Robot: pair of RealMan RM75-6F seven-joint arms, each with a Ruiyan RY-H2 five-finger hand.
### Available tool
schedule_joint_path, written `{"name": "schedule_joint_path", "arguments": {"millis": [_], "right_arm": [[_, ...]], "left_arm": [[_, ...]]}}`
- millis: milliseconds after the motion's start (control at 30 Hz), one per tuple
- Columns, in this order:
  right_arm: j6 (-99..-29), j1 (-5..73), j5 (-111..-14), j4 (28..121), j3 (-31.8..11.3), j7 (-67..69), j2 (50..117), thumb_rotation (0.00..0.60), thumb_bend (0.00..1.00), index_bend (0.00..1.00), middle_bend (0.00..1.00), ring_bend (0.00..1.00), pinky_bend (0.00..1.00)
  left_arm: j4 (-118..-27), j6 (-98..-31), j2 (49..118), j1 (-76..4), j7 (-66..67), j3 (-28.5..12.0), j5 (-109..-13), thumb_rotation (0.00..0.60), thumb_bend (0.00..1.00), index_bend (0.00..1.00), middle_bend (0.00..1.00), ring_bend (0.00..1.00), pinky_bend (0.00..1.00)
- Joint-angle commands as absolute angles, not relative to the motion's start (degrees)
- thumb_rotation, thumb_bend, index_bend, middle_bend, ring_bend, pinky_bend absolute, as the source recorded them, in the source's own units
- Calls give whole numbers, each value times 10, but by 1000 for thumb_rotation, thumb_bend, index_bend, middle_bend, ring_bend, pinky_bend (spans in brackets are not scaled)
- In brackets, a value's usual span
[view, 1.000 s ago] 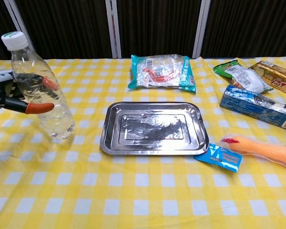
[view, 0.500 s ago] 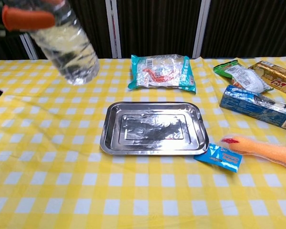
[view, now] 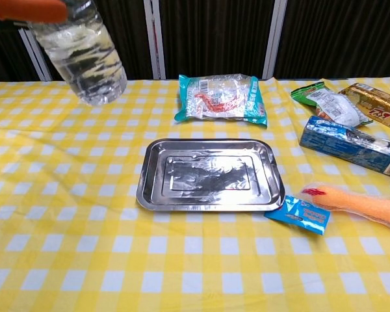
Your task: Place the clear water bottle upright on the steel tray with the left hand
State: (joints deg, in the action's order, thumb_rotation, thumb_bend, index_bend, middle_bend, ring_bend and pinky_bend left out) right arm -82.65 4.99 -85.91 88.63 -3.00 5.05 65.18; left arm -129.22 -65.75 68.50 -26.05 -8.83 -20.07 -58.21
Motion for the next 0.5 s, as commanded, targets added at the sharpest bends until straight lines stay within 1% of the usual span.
{"name": "schedule_joint_path", "arguments": {"millis": [33, 300, 400, 500], "right_arm": [[-825, 50, -857, 886, -31, 49, 653, 600, 49, 111, 0, 29, 0], [-824, 51, -856, 885, -31, 50, 653, 600, 49, 111, 0, 30, 0], [-823, 52, -857, 884, -31, 49, 654, 600, 50, 111, 0, 30, 0], [-823, 52, -857, 885, -31, 47, 654, 600, 49, 111, 0, 29, 0]], "left_arm": [[-1223, -622, 716, -284, -97, -186, -539, 600, 416, 516, 483, 16, 99], [-1121, -587, 767, -298, -102, -153, -521, 600, 417, 515, 483, 16, 99], [-1107, -575, 781, -308, -109, -161, -510, 600, 419, 516, 484, 16, 99], [-1115, -582, 788, -315, -100, -166, -524, 600, 419, 517, 485, 16, 99]]}}
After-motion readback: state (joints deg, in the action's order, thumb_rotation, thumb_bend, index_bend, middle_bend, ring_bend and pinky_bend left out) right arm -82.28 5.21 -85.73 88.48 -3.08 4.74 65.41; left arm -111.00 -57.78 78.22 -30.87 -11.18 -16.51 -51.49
